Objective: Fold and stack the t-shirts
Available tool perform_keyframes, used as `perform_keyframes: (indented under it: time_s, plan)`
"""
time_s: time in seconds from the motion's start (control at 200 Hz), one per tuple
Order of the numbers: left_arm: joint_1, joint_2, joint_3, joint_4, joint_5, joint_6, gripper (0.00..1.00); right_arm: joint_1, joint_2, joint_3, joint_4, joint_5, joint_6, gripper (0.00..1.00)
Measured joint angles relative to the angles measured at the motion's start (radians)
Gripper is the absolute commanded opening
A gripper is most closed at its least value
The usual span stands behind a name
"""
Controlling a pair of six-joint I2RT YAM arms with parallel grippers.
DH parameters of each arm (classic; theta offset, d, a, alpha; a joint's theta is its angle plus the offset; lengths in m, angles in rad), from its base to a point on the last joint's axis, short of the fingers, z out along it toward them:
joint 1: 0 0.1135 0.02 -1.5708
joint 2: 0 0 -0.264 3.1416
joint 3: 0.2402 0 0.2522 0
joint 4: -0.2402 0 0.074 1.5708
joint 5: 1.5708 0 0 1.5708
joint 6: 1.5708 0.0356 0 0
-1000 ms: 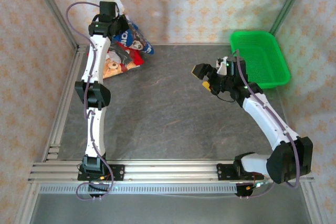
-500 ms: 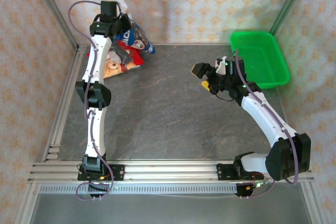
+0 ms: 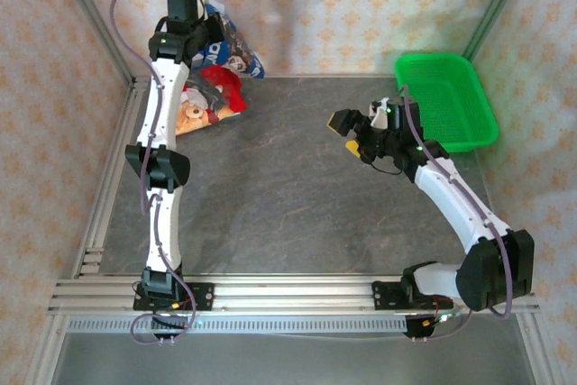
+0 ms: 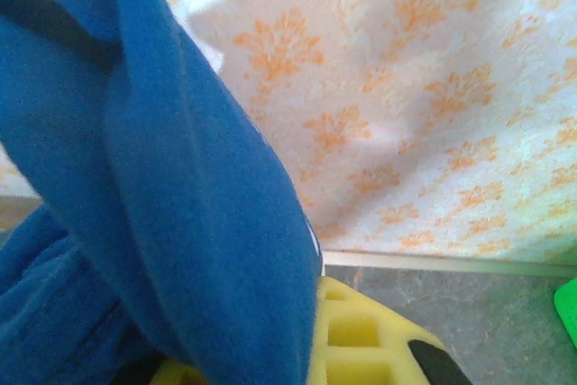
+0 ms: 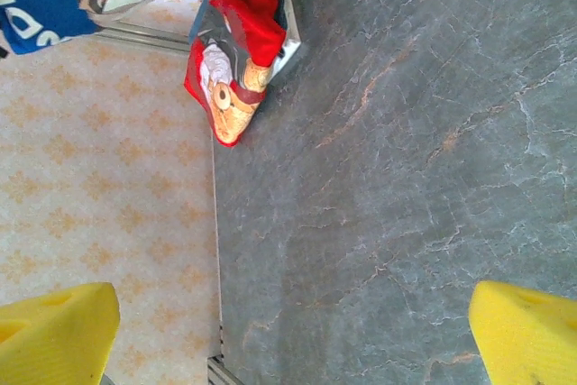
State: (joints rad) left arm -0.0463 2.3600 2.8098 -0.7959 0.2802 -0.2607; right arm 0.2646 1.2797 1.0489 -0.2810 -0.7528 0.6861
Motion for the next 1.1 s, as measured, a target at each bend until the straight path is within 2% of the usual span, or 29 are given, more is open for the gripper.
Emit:
perform_keyframes:
  time_s: [0.265,0.475,0.741,0.896,1.101]
  plan:
    - [0.029,-0.024,-0.016,-0.010,0.009,0.054,0.00,0.000,-0.020,-0.011,-0.008,-0.003,-0.003,0.99]
    - [0.048,-0.032,-0.115,-0.027,0.041,0.098,0.00,0.000,-0.021,-0.020,-0.010,-0.011,-0.003,0.99]
    - [0.050,-0.145,-0.487,0.002,0.053,0.108,0.00,0.000,-0.020,-0.030,-0.009,-0.023,-0.002,0.99]
    - [0.084,-0.255,-0.698,0.076,0.053,0.090,0.00,0.000,-0.012,-0.030,-0.007,-0.034,-0.002,0.99]
    - [0.153,-0.325,-0.811,0.120,0.050,0.073,0.00,0.000,0.023,-0.030,-0.003,-0.042,-0.002,0.99]
